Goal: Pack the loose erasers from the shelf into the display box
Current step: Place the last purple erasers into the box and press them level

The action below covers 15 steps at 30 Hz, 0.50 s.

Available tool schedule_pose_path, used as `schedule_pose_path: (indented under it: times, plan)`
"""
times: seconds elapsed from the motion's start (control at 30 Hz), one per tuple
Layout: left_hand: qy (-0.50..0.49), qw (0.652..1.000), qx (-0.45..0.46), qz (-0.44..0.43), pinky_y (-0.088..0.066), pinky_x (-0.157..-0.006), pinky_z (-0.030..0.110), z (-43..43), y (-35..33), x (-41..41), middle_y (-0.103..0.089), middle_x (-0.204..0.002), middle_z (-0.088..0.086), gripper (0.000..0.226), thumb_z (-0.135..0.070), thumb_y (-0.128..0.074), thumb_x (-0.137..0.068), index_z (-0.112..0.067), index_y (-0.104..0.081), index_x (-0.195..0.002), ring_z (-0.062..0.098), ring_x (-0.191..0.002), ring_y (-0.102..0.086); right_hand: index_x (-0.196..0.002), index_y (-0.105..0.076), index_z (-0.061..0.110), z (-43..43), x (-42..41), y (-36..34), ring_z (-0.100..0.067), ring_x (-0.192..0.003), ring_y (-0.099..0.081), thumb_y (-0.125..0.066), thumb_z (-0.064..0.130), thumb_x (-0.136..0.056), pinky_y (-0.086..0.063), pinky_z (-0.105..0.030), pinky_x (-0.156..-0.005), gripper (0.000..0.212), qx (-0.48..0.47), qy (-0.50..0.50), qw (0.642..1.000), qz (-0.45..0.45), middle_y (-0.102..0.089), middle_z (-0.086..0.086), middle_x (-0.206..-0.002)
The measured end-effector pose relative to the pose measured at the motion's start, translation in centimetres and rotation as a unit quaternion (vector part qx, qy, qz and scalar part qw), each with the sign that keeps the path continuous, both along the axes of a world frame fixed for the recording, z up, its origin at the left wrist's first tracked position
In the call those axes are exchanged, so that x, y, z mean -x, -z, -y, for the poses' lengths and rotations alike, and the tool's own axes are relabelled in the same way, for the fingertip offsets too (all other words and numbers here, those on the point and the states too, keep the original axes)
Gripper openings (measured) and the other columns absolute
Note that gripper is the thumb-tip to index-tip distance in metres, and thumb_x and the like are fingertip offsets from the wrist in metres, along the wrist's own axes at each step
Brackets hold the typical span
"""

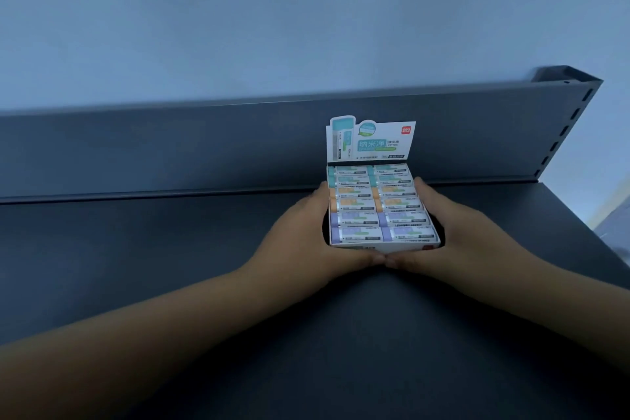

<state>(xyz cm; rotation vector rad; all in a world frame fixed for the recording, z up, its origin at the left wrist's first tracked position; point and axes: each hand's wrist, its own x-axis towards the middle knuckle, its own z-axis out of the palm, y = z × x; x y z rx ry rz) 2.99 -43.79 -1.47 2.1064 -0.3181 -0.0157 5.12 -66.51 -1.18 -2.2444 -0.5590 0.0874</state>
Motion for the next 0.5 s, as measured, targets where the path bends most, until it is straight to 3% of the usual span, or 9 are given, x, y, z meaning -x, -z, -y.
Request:
schedule_pose_path:
  times: [0.07, 0.13, 0.23, 0.3, 0.5]
  plan:
    - [0.010, 0.999, -0.049, 0.012, -0.047, -0.098, 0.017, -0.5, -0.1, 0.0, -0.062, -0.126, -0.033, 0.076, -0.038, -0.089, -0.073, -0.046, -0.049, -0.137, -0.012, -0.115, -0.059, -0.124, -0.041, 0.067, 0.7, 0.1, -0.1, 0.029, -0.110, -0.049, -0.090, 0.035, -0.071, -0.034, 0.007, -0.084, 0.080, 0.013, 0.006, 1.000, -0.001, -0.051, 0.056, -0.116]
    - [0.003, 0.995, -0.097, 0.023, -0.046, -0.106, 0.026, -1.3, 0.1, 0.1, -0.058, -0.130, -0.033, 0.073, -0.052, -0.083, -0.075, -0.050, -0.047, -0.138, -0.010, -0.122, -0.054, -0.130, -0.040, 0.068, 1.7, 0.3, 0.0, 0.031, -0.117, -0.042, -0.086, 0.048, -0.069, -0.033, 0.005, -0.091, 0.079, 0.027, 0.019, 0.999, 0.004, -0.047, 0.057, -0.122]
    - [0.000, 0.988, -0.150, 0.040, -0.040, -0.113, 0.030, -2.0, 0.6, 0.3, -0.052, -0.137, -0.033, 0.071, -0.060, -0.073, -0.080, -0.053, -0.042, -0.143, -0.006, -0.131, -0.043, -0.143, -0.041, 0.059, 2.9, 0.5, 0.4, 0.025, -0.133, -0.032, -0.074, 0.059, -0.068, -0.026, -0.015, -0.118, 0.081, 0.044, 0.019, 0.999, 0.001, -0.042, 0.049, -0.137]
    - [0.004, 0.987, -0.158, 0.038, -0.036, -0.117, 0.034, -1.9, 0.9, 0.3, -0.046, -0.144, -0.032, 0.070, -0.061, -0.068, -0.084, -0.055, -0.035, -0.146, -0.002, -0.139, -0.036, -0.142, -0.042, 0.057, 2.9, 0.5, 0.6, 0.020, -0.138, -0.029, -0.070, 0.056, -0.073, -0.021, -0.021, -0.123, 0.074, 0.052, 0.001, 0.998, 0.017, -0.040, 0.049, -0.140]
    - [0.018, 0.981, -0.191, 0.042, -0.025, -0.123, 0.045, -1.3, 0.7, 0.5, -0.036, -0.154, -0.030, 0.067, -0.061, -0.056, -0.092, -0.056, -0.022, -0.150, 0.005, -0.146, -0.030, -0.136, -0.047, 0.061, 2.6, 0.8, 0.4, 0.021, -0.136, -0.033, -0.075, 0.043, -0.084, -0.023, -0.006, -0.115, 0.062, 0.045, -0.005, 0.998, 0.049, -0.041, 0.052, -0.136]
